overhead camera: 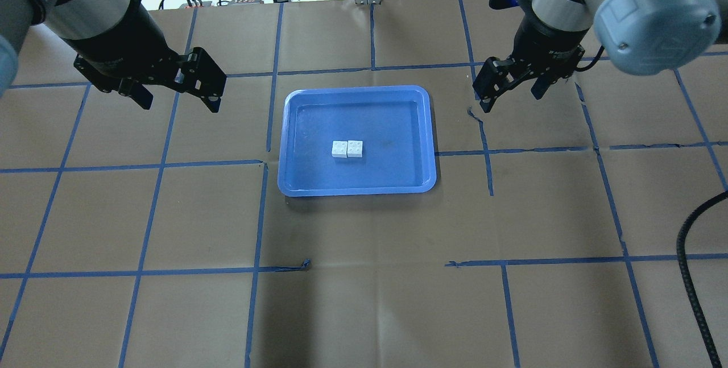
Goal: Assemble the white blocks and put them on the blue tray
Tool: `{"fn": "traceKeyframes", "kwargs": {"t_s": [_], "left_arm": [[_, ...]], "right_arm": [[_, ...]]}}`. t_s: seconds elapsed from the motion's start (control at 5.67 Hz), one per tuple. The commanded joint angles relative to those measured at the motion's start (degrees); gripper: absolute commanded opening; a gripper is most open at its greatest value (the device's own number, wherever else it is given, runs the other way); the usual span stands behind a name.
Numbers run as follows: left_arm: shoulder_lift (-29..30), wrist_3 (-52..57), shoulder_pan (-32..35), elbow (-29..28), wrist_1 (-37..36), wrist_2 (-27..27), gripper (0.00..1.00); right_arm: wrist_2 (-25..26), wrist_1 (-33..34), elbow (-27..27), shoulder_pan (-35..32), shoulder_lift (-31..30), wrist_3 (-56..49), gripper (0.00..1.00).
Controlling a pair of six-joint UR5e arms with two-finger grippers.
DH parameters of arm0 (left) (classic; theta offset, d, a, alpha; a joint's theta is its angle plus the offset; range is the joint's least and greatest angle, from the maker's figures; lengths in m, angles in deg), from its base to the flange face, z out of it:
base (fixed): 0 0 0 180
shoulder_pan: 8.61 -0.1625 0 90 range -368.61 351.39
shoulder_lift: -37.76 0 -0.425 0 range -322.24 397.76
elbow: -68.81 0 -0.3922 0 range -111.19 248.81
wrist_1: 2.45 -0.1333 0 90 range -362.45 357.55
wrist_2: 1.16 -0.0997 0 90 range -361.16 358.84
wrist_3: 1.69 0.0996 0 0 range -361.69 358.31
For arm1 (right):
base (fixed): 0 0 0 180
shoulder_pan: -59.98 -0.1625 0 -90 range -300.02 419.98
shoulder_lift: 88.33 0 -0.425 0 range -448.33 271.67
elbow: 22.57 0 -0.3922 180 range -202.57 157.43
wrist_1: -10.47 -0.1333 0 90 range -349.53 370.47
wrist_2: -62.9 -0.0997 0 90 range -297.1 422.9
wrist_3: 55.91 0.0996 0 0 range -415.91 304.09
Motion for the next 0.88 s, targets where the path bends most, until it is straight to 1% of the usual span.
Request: {"fn": "traceKeyframes", "kwargs": {"t_s": [0.0, 0.18, 0.35, 0.71], "left_arm": [[0.37, 0.15, -0.25, -0.28, -0.26, 0.12, 0.99], [1.41, 0.58, -0.34, 0.24, -0.35, 0.3, 0.99], [4.82, 0.59, -0.25, -0.28, -0.7, 0.3, 0.99], [5.64, 0.32, -0.16, -0.37, -0.88, 0.12, 0.99]], "right_arm": [[0.67, -9.52, -6.28, -0.06, -1.9, 12.12, 1.0], [3.37, -10.71, -6.23, 0.03, -3.65, 12.16, 1.0], [3.58, -10.63, -5.88, 0.12, -3.84, 12.16, 1.0], [3.58, -10.8, -5.79, 0.03, -3.85, 12.16, 1.0]]}}
